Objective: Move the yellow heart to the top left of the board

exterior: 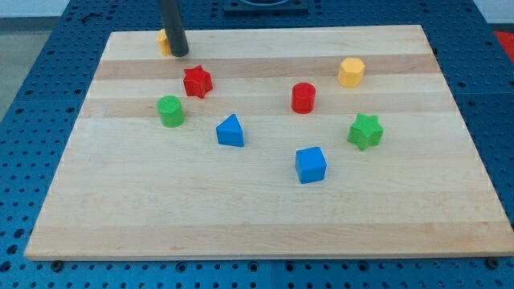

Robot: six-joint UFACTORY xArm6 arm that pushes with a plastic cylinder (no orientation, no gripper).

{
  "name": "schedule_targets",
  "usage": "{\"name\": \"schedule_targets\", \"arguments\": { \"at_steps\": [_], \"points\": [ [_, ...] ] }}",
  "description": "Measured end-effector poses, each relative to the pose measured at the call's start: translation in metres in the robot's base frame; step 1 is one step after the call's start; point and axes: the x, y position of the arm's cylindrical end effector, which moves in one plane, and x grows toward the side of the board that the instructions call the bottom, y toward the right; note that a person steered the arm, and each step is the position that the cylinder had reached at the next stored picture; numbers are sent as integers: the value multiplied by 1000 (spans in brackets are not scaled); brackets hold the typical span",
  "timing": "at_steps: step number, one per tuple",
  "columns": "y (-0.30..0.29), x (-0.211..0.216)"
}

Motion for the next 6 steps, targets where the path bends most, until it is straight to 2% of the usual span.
{"name": "schedule_targets", "arguments": {
  "at_steps": [1,2,4,5,6],
  "points": [
    [15,-15],
    [-4,-31],
    [-46,-31],
    [-50,-22],
    [-36,7]
  ]
}}
